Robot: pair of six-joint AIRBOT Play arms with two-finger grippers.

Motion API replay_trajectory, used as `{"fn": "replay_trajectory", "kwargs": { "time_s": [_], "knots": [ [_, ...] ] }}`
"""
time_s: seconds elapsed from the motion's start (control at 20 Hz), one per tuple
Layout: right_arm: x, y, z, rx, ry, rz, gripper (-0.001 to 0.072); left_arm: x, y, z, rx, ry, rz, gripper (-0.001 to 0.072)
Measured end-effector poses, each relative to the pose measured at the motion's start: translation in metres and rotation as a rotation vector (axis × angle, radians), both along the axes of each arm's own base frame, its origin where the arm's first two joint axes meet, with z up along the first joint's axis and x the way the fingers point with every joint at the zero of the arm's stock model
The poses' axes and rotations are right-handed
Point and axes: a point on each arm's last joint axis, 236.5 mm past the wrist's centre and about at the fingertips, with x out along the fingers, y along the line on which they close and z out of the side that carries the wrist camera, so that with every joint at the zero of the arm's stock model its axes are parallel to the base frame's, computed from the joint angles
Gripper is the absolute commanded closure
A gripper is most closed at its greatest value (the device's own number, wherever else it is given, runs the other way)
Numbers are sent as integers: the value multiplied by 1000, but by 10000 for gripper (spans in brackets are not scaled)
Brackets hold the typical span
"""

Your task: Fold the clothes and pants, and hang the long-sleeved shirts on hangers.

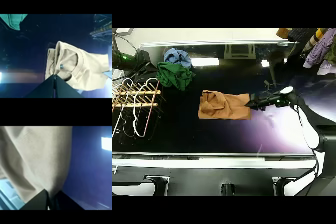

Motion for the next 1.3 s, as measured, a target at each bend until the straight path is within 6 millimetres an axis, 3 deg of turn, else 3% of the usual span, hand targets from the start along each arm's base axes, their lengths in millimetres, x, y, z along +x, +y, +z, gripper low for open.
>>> {"fn": "replay_trajectory", "kwargs": {
  "time_s": [0.25,0.55,0.75,0.9,1.3],
  "knots": [
    [38,-14,63,22,-29,-84,682,0,0,0,0,0,0,692],
    [85,-65,135,-59,-139,-231,682,-5,-2,-3,-2,24,-10,692],
    [106,-120,170,-88,-192,-373,683,-9,-3,-5,-3,42,-18,692],
    [115,-173,190,-98,-218,-498,683,-10,-3,-6,-3,48,-21,692],
    [111,-318,229,-122,-289,-853,683,-13,-4,-7,-5,61,-26,692]
  ]
}}
